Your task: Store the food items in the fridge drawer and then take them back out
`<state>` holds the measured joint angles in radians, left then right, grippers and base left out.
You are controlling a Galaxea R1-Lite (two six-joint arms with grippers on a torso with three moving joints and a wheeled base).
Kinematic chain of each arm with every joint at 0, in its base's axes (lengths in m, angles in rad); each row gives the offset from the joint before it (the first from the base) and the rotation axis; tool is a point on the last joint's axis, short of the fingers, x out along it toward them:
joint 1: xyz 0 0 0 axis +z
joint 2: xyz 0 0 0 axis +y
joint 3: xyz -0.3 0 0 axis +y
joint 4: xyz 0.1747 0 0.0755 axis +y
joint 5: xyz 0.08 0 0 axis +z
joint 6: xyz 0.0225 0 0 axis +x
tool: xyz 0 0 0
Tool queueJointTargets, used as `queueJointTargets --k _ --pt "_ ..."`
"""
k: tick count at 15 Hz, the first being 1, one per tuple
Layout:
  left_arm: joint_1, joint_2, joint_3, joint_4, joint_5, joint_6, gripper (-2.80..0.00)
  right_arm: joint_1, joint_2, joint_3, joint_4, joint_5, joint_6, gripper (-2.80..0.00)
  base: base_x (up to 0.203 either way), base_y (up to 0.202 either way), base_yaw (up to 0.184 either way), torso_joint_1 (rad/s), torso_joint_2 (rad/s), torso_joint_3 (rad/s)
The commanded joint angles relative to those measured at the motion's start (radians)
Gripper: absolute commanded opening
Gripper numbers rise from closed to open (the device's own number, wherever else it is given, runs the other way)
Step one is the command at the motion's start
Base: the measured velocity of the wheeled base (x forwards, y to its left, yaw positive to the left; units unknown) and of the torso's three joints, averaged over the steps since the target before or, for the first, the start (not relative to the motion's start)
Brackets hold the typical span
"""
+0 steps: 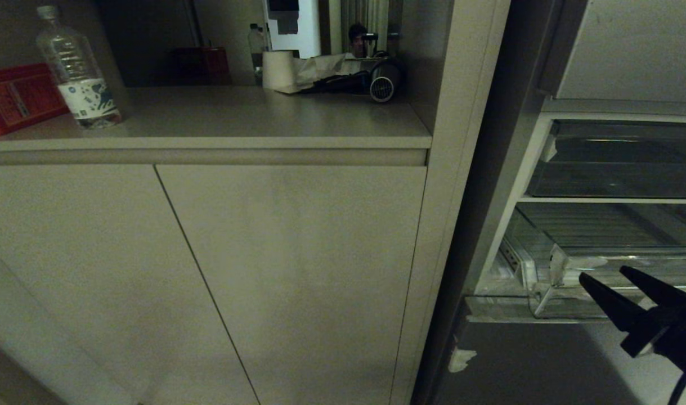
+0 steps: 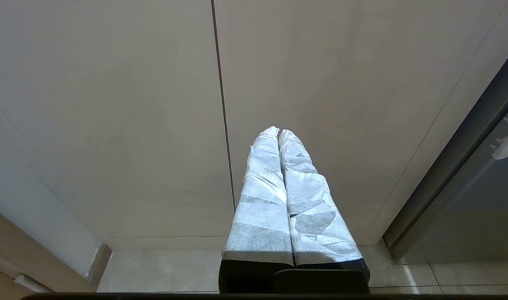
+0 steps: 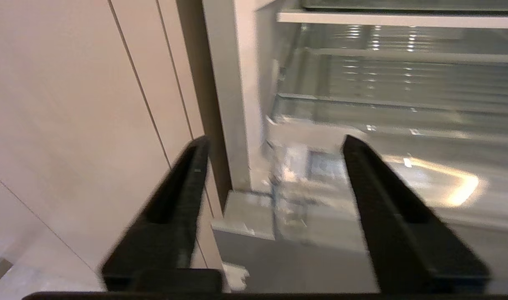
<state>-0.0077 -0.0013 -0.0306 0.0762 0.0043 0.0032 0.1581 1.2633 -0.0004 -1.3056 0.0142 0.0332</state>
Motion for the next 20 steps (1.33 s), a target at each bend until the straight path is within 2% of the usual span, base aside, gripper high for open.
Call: queueJointTargets --k 1,2,4,6,8,12,16,20 --pt "0.0 0.001 0.0 0.0 0.0 0.0 -2.8 -0.002 -0.299 -0.063 0.282 -0.003 0.001 0.0 0.0 0.0 0.0 0.0 0.0 0.0" --pt "0.0 0.001 0.0 0.0 0.0 0.0 -2.8 -0.004 -0.367 -0.143 0.489 -0.005 0.005 0.0 0.0 0.0 0.0 0.0 0.0 0.0" --pt "0.0 0.001 0.0 0.0 0.0 0.0 -2.8 -0.009 -0.45 -0.395 0.955 -0.007 0.034 0.0 0.0 0.0 0.0 0.0 0.0 0.0" --pt "0.0 0.001 0.0 0.0 0.0 0.0 -2.8 -0.027 -0.438 -0.576 1.211 -0.023 0.08 0.0 0.0 0.0 0.0 0.0 0.0 0.0" --pt "0.0 0.001 0.0 0.0 0.0 0.0 -2.8 -0.06 -0.315 -0.64 1.271 -0.058 0.1 0.0 0.0 0.0 0.0 0.0 0.0 0.0" --pt "0.0 0.001 0.0 0.0 0.0 0.0 -2.8 -0.121 -0.111 -0.703 1.289 -0.085 0.115 0.0 0.0 0.0 0.0 0.0 0.0 0.0" --pt "0.0 0.001 0.0 0.0 0.0 0.0 -2.8 -0.162 0.053 -0.732 1.155 -0.104 0.115 0.0 0.0 0.0 0.0 0.0 0.0 0.0" --pt "0.0 0.001 0.0 0.0 0.0 0.0 -2.8 -0.178 0.173 -0.816 1.131 -0.111 0.114 0.0 0.0 0.0 0.0 0.0 0.0 0.0"
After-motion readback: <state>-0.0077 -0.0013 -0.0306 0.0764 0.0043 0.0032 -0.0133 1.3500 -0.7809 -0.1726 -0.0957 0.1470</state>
